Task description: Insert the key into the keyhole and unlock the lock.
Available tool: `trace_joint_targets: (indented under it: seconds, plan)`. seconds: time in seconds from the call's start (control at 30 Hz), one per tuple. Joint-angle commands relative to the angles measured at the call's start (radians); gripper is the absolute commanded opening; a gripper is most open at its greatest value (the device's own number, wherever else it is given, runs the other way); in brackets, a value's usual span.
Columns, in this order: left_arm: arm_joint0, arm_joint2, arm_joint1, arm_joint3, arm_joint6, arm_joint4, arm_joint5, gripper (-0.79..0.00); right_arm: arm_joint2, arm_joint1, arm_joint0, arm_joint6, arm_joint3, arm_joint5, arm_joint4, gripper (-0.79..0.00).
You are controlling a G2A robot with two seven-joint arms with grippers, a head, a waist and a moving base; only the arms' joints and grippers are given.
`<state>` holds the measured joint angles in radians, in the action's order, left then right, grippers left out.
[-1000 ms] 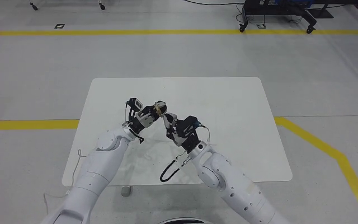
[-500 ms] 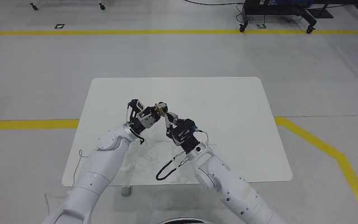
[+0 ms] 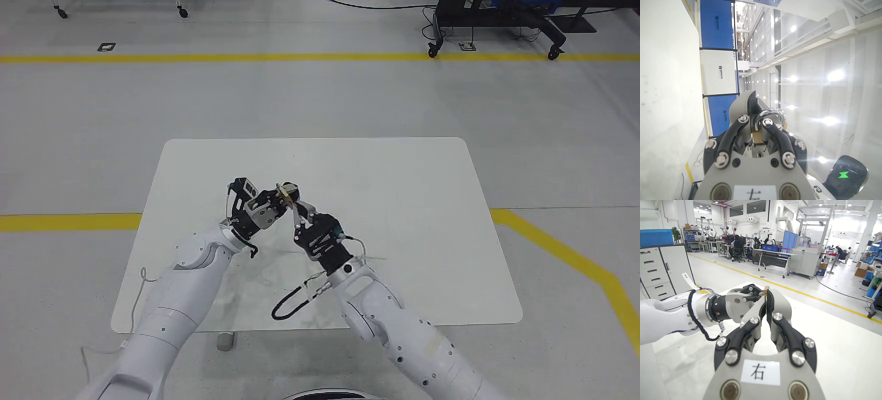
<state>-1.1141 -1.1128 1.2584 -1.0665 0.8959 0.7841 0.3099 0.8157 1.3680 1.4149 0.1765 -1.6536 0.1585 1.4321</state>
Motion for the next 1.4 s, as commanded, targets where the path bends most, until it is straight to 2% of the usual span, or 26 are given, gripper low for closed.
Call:
trace_joint_targets:
  seconds: [0.0, 0.4, 0.9, 0.93, 0.97, 1.0, 1.07, 1.17, 1.33, 1.37]
  plan:
    - [-0.001, -0.001, 0.001, 0.000, 0.001, 0.004, -0.005, -0.785, -0.006, 0.003, 0.000, 0.002, 0.004, 0.012, 0.014, -0.785]
    - [-0.002, -0.010, 0.006, 0.004, 0.017, 0.017, -0.025, -0.785, -0.020, 0.019, -0.007, -0.006, 0.031, 0.023, 0.026, -0.785]
    - [-0.005, -0.022, 0.008, -0.004, 0.002, -0.042, 0.022, -0.785, -0.016, 0.037, -0.028, -0.050, 0.041, 0.023, 0.018, -0.785]
    - [-0.006, -0.024, 0.008, -0.004, 0.002, -0.042, 0.022, -0.785, -0.015, 0.038, -0.027, -0.051, 0.040, 0.023, 0.016, -0.736]
    - [-0.006, -0.025, 0.008, -0.003, 0.003, -0.042, 0.022, -0.785, -0.012, 0.039, -0.027, -0.051, 0.040, 0.023, 0.014, -0.542]
    - [-0.006, -0.026, 0.009, -0.003, 0.004, -0.042, 0.022, -0.785, -0.009, 0.039, -0.024, -0.048, 0.039, 0.022, 0.011, -0.443]
    - [-0.006, -0.027, 0.009, -0.002, 0.005, -0.043, 0.022, -0.785, -0.003, 0.039, -0.018, -0.041, 0.036, 0.015, 0.004, -0.400]
    - [-0.004, -0.029, 0.010, 0.001, 0.004, -0.046, 0.021, -0.785, 0.013, 0.036, 0.000, -0.023, 0.023, -0.004, -0.010, -0.413]
    - [-0.003, -0.035, 0.011, 0.004, 0.006, -0.044, 0.025, -0.785, 0.053, 0.024, 0.050, 0.013, -0.020, -0.071, -0.034, -0.591]
    - [-0.003, -0.038, 0.011, 0.005, 0.004, -0.047, 0.030, -0.785, 0.064, 0.019, 0.066, 0.018, -0.034, -0.092, -0.037, -0.597]
